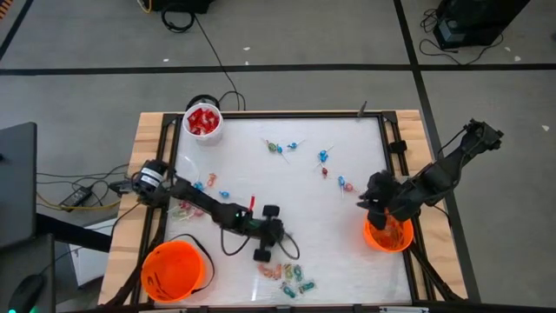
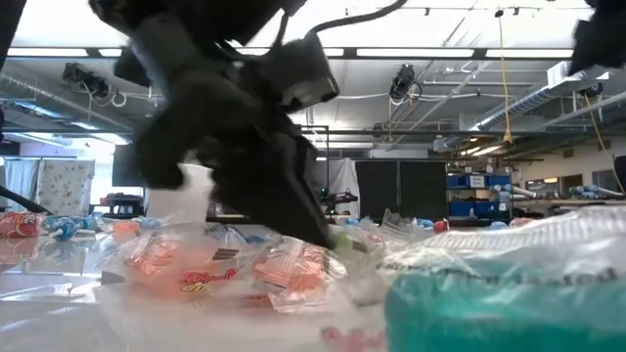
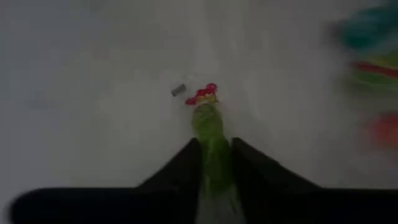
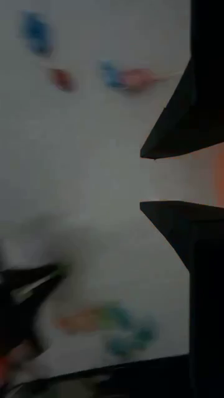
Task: Sort candy by brand, put in halloween buckets
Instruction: Put the top green candy into the right orange bucket
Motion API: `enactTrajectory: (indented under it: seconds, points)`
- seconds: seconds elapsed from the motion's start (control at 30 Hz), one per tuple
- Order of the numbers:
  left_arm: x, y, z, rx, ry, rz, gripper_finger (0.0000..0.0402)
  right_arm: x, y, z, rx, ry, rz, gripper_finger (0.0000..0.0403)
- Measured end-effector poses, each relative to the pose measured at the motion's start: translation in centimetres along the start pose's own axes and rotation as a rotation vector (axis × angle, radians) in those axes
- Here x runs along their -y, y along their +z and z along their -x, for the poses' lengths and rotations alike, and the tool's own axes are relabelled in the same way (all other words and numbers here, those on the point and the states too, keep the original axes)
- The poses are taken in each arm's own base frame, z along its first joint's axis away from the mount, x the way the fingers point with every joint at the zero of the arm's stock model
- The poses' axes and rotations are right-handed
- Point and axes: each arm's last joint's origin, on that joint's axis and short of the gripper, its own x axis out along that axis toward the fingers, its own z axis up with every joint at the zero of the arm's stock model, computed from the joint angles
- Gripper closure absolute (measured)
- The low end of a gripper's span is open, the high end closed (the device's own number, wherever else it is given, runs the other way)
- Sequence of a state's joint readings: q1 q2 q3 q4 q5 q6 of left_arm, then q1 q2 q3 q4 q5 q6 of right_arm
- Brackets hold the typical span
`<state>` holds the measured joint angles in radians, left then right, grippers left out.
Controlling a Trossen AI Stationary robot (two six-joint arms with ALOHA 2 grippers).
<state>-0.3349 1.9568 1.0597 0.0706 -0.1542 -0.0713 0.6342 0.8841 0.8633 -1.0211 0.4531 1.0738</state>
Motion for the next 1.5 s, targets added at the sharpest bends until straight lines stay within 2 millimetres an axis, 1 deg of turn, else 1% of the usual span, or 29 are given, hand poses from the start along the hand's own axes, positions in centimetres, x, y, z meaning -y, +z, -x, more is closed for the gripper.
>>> enactTrajectory:
  seconds: [0.07, 0.1, 0.13, 0.2, 0.33, 0.5, 0.63, 0.77, 0.97, 1.13, 1.23, 1.37, 1.5]
  points:
    - [-1.2, 0.3, -0.2, 0.036, 0.049, 0.012, 0.0369, -0.7, 0.2, -0.8, 0.096, 0.02, 0.018, 0.0275]
    - [-1.8, 0.6, -0.3, 0.06, 0.084, 0.031, 0.0382, -1.0, 0.3, -1.4, 0.134, 0.035, 0.039, 0.0278]
    - [-2.5, 0.9, -0.3, 0.089, 0.12, 0.059, 0.0387, -1.5, 0.4, -2.1, 0.171, 0.051, 0.061, 0.0281]
    - [-3.7, 1.4, -0.3, 0.143, 0.187, 0.096, 0.0382, -2.4, 0.9, -3.5, 0.252, 0.094, 0.089, 0.0285]
    - [-5.5, 2.3, -0.3, 0.227, 0.241, 0.062, 0.0366, -3.5, 1.5, -6.3, 0.351, 0.121, 0.13, 0.0285]
    - [-6.4, 3.4, 0.0, 0.328, 0.278, -0.026, 0.0375, -2.8, 1.8, -9.0, 0.339, 0.035, 0.12, 0.0273]
    - [-6.5, 4.2, 0.4, 0.4, 0.331, -0.127, 0.0381, -2.2, 2.1, -10.2, 0.308, -0.007, 0.095, 0.0258]
    - [-6.6, 4.9, 0.8, 0.469, 0.359, -0.163, 0.038, -2.1, 2.6, -10.7, 0.3, 0.008, 0.062, 0.0247]
    - [-6.9, 5.2, 1.0, 0.5, 0.37, -0.146, 0.038, -2.1, 3.0, -10.3, 0.351, 0.015, 0.006, 0.0245]
    - [-6.8, 5.2, 1.0, 0.508, 0.372, -0.146, 0.038, -2.1, 3.0, -10.4, 0.336, 0.02, 0.045, 0.0245]
    - [-6.8, 4.8, 0.9, 0.491, 0.367, -0.144, 0.038, -2.2, 2.9, -10.4, 0.337, 0.022, 0.062, 0.0246]
    - [-6.8, 4.8, 0.9, 0.501, 0.364, -0.121, 0.038, -2.6, 3.1, -10.2, 0.365, 0.052, 0.075, 0.0246]
    - [-6.8, 4.7, 0.9, 0.496, 0.364, -0.126, 0.038, -2.7, 3.1, -10.3, 0.371, 0.043, 0.081, 0.0246]
